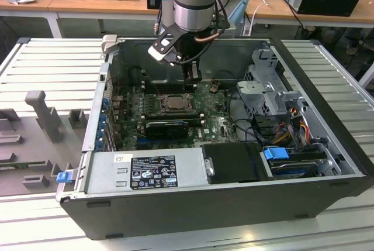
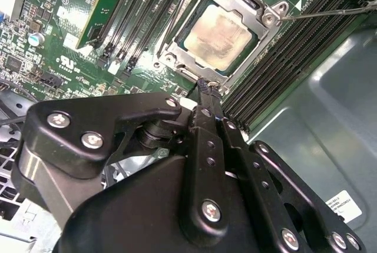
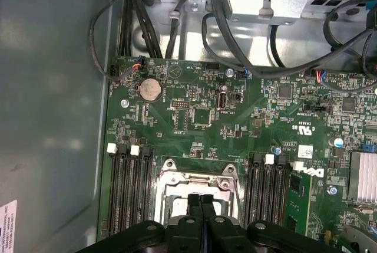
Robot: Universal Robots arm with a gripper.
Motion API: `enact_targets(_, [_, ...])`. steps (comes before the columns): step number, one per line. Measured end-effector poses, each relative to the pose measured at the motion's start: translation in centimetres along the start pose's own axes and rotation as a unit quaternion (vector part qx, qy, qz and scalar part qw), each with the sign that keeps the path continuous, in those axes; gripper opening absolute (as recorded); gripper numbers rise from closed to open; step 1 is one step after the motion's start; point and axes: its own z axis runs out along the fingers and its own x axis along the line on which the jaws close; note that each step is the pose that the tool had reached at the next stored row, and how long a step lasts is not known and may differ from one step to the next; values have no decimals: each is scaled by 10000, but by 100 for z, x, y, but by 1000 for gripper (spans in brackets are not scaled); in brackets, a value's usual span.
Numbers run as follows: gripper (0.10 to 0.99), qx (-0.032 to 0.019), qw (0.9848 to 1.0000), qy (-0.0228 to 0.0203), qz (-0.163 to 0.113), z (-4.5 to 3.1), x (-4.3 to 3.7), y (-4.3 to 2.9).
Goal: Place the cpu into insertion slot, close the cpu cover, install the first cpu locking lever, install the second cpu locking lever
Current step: 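Close the cpu cover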
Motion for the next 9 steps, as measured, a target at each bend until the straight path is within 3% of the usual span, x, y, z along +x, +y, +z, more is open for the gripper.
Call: enact_targets(9, [106,0,10000,1,0,0,5,-82])
